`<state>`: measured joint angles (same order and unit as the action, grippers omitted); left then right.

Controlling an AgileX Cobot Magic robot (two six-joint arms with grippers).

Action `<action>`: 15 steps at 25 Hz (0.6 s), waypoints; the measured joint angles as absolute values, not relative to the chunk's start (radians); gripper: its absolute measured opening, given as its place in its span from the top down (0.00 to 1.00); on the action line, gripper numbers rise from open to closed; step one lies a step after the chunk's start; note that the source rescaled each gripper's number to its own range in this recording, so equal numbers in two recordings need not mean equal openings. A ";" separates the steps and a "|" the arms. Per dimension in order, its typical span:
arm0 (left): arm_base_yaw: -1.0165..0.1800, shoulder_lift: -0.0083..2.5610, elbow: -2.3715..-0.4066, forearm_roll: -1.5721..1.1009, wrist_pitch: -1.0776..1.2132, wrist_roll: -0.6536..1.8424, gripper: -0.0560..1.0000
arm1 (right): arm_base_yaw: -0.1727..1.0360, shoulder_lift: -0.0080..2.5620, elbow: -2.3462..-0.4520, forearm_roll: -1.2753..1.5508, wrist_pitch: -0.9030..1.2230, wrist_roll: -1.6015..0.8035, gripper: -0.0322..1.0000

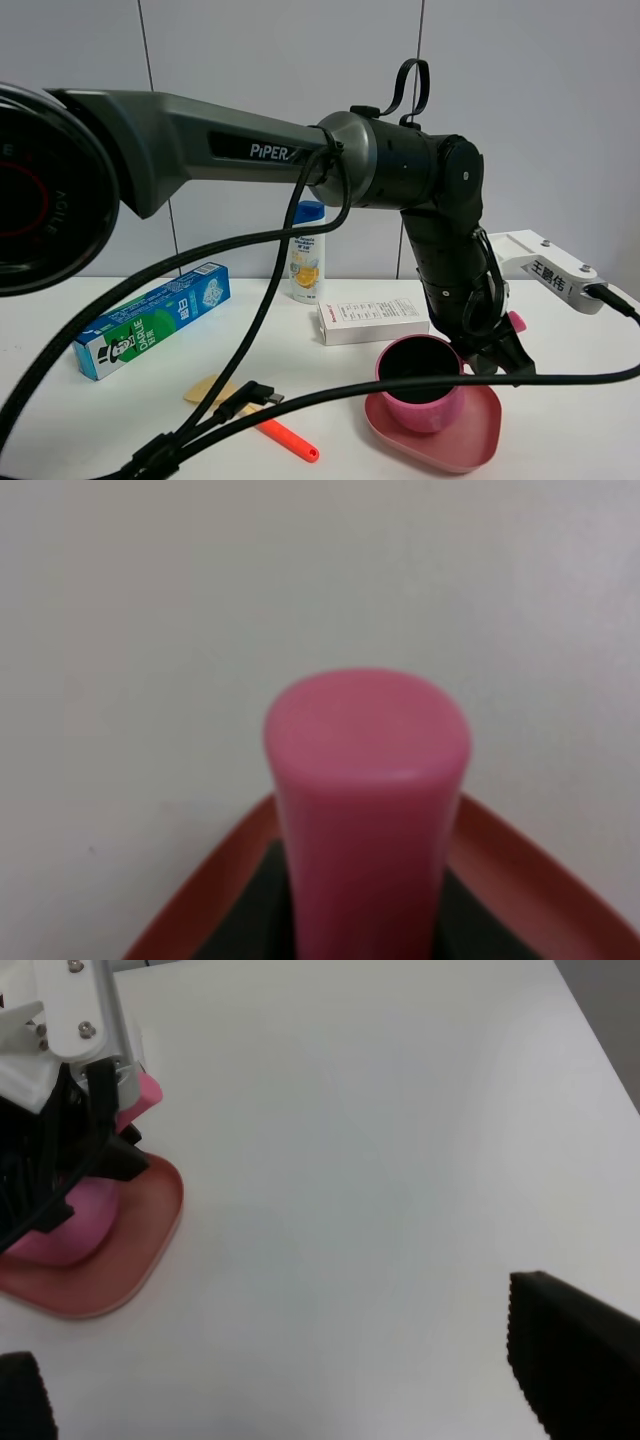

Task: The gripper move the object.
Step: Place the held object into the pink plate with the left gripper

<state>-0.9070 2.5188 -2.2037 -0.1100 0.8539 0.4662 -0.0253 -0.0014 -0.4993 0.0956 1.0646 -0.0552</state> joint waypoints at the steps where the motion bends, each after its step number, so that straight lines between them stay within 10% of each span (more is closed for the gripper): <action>1: -0.907 2.519 -2.204 -0.110 0.855 0.467 0.93 | -0.025 -0.001 -0.499 0.096 1.065 -0.055 0.00; 8: -0.907 2.519 -2.204 -0.111 0.872 0.467 0.31 | -0.025 -0.001 -0.499 0.096 1.065 -0.055 0.00; 15: -0.906 2.503 -2.357 -0.083 1.058 0.447 0.22 | -0.025 -0.001 -0.499 0.096 1.065 -0.055 0.00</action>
